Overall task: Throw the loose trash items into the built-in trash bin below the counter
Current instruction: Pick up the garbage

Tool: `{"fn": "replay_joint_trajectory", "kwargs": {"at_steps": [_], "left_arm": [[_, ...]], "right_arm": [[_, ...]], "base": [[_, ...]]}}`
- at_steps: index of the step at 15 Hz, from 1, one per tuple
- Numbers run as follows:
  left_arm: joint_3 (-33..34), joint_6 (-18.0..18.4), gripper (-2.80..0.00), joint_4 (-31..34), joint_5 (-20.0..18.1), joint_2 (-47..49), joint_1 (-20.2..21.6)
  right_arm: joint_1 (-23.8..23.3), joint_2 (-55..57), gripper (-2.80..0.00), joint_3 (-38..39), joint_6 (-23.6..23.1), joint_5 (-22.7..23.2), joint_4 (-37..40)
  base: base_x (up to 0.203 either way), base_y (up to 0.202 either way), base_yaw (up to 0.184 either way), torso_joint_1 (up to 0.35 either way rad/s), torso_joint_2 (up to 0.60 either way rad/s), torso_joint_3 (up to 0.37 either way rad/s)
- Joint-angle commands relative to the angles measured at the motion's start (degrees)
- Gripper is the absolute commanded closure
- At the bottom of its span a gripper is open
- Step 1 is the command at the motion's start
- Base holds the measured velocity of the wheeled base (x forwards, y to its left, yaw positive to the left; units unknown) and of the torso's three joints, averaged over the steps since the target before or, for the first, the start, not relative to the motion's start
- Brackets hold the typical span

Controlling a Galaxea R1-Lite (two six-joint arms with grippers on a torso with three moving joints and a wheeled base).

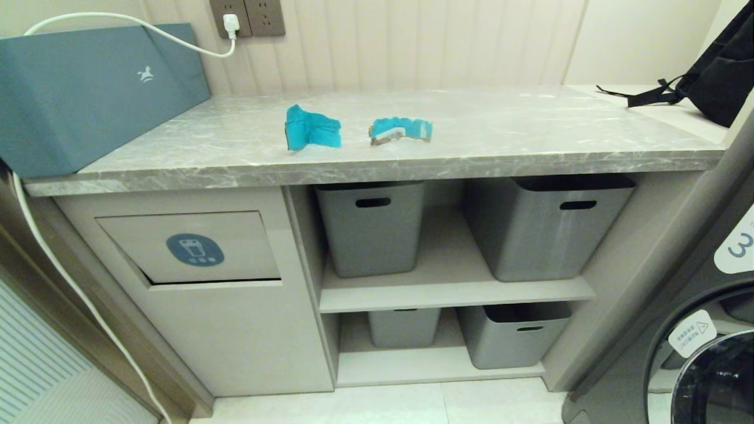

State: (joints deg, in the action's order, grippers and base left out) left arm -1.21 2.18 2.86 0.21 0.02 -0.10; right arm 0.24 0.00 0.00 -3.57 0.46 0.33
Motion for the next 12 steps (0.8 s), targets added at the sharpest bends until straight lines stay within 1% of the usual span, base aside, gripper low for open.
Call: {"fn": "replay_joint_trajectory", "kwargs": {"at_steps": [1, 6, 8, 12], "left_arm": [[0.0, -0.1, 0.0, 0.0, 0.1, -0.1, 0.0], [0.0, -0.1, 0.0, 0.0, 0.1, -0.1, 0.0], [0.0, -0.1, 0.0, 0.0, 0.1, -0.1, 0.0], [0.0, -0.1, 0.0, 0.0, 0.1, -0.1, 0.0]], "right_arm": [[0.0, -0.1, 0.0, 0.0, -0.1, 0.1, 0.0], [0.0, -0.1, 0.0, 0.1, -0.5, 0.1, 0.0], [0.0, -0.1, 0.0, 0.1, -0.5, 0.1, 0.0], [0.0, 0.0, 0.0, 0.1, -0.4, 0.1, 0.0]], "base": [[0.0, 0.0, 0.0, 0.0, 0.0, 0.0], [0.0, 0.0, 0.0, 0.006, 0.0, -0.008], [0.0, 0.0, 0.0, 0.109, -0.28, -0.178], [0.0, 0.0, 0.0, 0.176, -0.43, -0.259]]}}
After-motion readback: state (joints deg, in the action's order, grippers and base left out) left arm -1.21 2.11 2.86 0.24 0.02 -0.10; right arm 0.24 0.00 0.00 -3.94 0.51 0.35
